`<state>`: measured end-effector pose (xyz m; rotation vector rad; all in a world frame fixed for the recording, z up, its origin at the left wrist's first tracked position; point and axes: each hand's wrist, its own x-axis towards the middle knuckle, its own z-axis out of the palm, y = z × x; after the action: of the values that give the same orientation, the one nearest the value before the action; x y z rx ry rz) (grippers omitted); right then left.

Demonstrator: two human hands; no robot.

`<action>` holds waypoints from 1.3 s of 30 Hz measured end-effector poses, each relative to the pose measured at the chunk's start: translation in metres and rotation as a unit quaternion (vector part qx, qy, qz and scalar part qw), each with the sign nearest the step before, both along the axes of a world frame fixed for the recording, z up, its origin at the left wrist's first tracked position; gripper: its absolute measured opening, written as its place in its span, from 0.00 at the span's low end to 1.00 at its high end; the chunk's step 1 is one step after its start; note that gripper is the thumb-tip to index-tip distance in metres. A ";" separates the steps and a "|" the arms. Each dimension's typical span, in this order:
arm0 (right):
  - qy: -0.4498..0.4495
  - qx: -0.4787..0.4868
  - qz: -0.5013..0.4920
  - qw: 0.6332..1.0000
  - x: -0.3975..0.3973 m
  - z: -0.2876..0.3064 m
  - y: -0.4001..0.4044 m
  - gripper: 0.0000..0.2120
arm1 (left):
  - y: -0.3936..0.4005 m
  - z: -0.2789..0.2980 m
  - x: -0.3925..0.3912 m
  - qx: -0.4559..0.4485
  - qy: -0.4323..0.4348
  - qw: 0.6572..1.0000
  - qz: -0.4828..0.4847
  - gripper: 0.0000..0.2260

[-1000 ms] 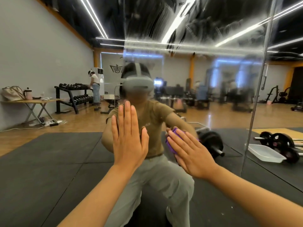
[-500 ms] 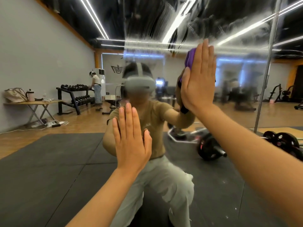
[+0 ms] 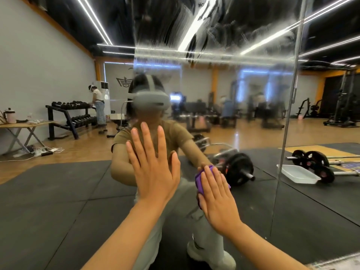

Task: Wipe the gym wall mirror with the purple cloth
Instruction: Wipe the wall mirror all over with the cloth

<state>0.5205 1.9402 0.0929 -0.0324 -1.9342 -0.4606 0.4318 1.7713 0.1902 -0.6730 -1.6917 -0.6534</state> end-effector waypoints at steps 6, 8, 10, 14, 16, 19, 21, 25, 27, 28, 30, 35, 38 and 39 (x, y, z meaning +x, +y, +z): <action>0.077 -0.107 0.068 0.989 -0.004 0.066 -0.003 0.29 | 0.001 -0.007 -0.016 -0.002 0.038 0.999 0.036 0.30; 0.125 -0.162 0.092 0.974 -0.009 0.120 0.002 0.29 | 0.003 -0.009 -0.018 0.006 0.043 0.998 0.042 0.29; 0.164 -0.186 0.093 0.964 -0.011 0.169 0.012 0.28 | 0.004 -0.010 -0.021 0.006 0.048 0.998 0.046 0.29; 0.201 -0.191 0.106 0.955 -0.014 0.186 0.022 0.28 | 0.005 -0.008 -0.023 0.007 0.058 0.997 0.058 0.30; 0.201 -0.201 0.112 0.952 -0.011 0.146 0.023 0.29 | 0.004 -0.008 -0.023 0.005 0.065 0.996 0.065 0.30; 0.153 -0.195 0.102 0.963 0.003 0.052 0.033 0.31 | 0.003 -0.008 -0.024 0.007 0.067 0.996 0.066 0.30; 0.117 -0.190 0.083 0.971 0.017 -0.005 0.046 0.33 | 0.003 -0.009 -0.024 0.009 0.067 0.995 0.070 0.29; 0.079 -0.228 0.060 0.969 0.034 -0.058 0.063 0.29 | 0.002 -0.009 -0.022 -0.002 0.065 0.996 0.064 0.29; 0.080 -0.242 0.063 0.965 0.034 -0.058 0.064 0.29 | 0.004 -0.017 -0.016 -0.018 0.059 0.997 0.047 0.27; 0.091 -0.257 0.065 0.960 0.032 -0.051 0.063 0.30 | 0.006 -0.023 -0.013 -0.029 0.056 0.997 0.035 0.26; 0.130 -0.285 0.068 0.947 0.026 -0.023 0.063 0.30 | 0.009 -0.039 -0.007 -0.054 0.051 0.997 0.013 0.26; 0.179 -0.280 0.078 0.940 0.026 0.105 0.083 0.30 | 0.014 -0.060 0.000 -0.058 0.032 0.998 0.010 0.28; 0.197 -0.257 0.084 0.942 0.028 0.140 0.095 0.30 | 0.021 -0.059 0.003 -0.040 0.026 0.999 0.009 0.28; 0.201 -0.255 0.083 0.942 0.028 0.134 0.097 0.30 | 0.023 -0.059 0.004 -0.036 0.024 0.999 0.008 0.28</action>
<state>0.5488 2.0374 0.2271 -0.2750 -1.5867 0.1645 0.4361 1.7940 0.1309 -0.7200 -1.6819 -0.5629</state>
